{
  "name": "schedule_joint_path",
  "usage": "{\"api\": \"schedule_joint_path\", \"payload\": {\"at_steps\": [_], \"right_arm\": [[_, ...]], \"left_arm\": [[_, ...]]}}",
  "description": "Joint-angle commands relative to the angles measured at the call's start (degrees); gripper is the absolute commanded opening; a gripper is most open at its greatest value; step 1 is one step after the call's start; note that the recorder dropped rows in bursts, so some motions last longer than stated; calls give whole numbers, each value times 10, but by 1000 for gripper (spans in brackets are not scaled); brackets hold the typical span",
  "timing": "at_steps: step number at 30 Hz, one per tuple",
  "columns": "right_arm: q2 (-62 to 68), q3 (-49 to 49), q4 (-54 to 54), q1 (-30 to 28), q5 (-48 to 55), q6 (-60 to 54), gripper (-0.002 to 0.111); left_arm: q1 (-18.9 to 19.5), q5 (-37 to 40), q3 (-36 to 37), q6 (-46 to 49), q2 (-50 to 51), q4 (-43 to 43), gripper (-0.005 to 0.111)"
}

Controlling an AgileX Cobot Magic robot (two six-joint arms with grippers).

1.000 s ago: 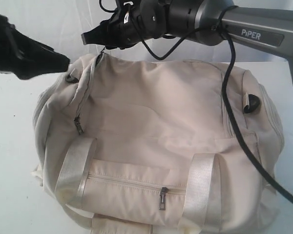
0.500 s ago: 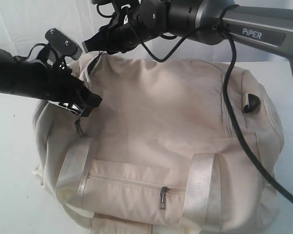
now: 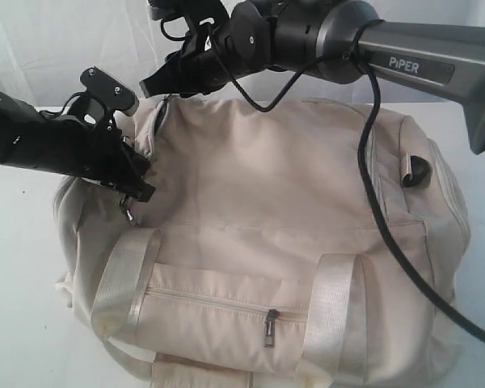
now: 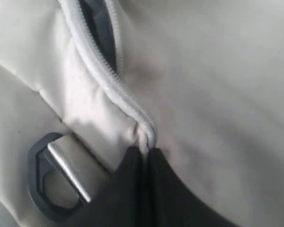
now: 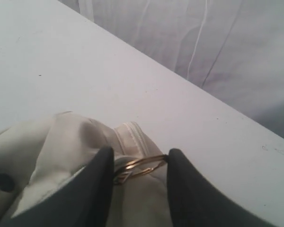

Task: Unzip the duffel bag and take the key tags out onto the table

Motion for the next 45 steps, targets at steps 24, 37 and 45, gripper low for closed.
{"api": "schedule_joint_path", "payload": {"at_steps": [24, 37, 45], "right_arm": [[-4, -5, 9, -47, -31, 27, 0], [-4, -5, 7, -47, 15, 9, 0], [-11, -5, 7, -47, 75, -114, 0]], "left_arm": [[-2, -34, 87, 0, -88, -7, 1], [-2, 11, 71, 10, -97, 23, 48], [-2, 63, 17, 5, -105, 21, 65]]}}
